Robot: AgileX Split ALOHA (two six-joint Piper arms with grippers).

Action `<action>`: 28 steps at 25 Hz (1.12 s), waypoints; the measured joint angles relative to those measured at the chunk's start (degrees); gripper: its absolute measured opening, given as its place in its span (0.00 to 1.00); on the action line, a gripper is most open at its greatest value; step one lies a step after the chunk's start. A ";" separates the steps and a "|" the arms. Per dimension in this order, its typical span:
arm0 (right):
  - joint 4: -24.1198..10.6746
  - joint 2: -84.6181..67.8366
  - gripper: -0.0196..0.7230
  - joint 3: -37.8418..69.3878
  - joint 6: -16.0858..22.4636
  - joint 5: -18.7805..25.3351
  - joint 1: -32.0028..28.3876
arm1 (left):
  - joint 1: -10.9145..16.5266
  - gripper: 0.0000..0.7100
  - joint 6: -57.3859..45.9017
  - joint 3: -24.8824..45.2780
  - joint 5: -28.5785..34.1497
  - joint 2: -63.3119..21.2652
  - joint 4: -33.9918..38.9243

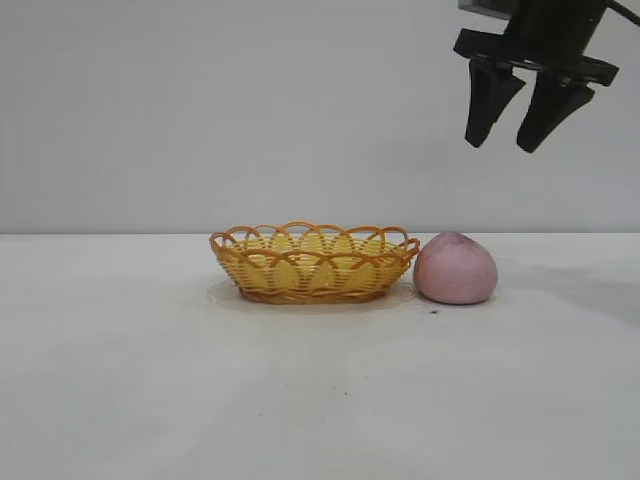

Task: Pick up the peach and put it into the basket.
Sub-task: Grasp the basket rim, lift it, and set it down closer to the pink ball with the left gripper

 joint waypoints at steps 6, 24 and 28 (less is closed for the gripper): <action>-0.34 0.00 0.54 0.00 -1.54 5.63 0.00 | 0.92 0.59 0.00 0.00 -0.09 -0.30 0.00; -4.10 2.77 0.44 -0.41 -1.21 8.44 7.46 | 0.92 0.59 0.00 0.00 -0.09 -0.30 0.00; -4.35 5.43 0.44 -0.41 -0.84 9.70 7.46 | 0.92 0.59 0.00 0.00 -0.09 -0.30 0.00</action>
